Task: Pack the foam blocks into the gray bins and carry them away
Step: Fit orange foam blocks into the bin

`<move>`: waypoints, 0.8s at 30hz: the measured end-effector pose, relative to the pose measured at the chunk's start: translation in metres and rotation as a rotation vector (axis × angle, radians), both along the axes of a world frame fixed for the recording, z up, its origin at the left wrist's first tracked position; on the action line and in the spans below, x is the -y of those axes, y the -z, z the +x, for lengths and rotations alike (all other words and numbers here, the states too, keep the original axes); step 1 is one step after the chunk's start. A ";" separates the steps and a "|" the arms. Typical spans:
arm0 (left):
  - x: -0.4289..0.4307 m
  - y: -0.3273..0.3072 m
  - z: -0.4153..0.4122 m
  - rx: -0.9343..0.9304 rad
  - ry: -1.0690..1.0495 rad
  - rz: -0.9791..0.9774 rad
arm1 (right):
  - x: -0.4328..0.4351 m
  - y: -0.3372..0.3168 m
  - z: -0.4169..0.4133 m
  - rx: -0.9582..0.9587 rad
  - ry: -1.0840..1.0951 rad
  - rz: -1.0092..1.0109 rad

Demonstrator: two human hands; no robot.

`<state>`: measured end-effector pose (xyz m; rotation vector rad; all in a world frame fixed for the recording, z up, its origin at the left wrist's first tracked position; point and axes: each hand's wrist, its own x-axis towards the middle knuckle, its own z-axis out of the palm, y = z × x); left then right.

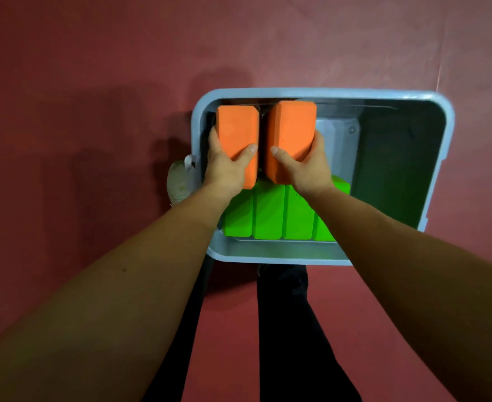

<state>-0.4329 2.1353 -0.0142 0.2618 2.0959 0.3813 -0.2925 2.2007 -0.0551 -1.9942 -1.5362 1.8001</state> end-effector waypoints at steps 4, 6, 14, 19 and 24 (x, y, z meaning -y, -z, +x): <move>0.002 0.043 0.003 0.032 -0.063 0.041 | 0.004 0.027 -0.006 -0.008 -0.033 -0.007; 0.002 0.055 0.007 0.038 -0.068 0.077 | 0.005 0.039 -0.009 0.001 -0.060 -0.023; 0.000 0.097 0.003 0.084 -0.066 0.077 | 0.006 0.072 -0.009 -0.007 -0.141 -0.070; 0.011 0.105 0.002 0.075 -0.020 0.073 | 0.015 0.077 -0.010 -0.024 -0.119 -0.077; 0.010 0.104 0.001 0.098 -0.024 0.065 | 0.009 0.073 -0.011 0.028 -0.122 -0.154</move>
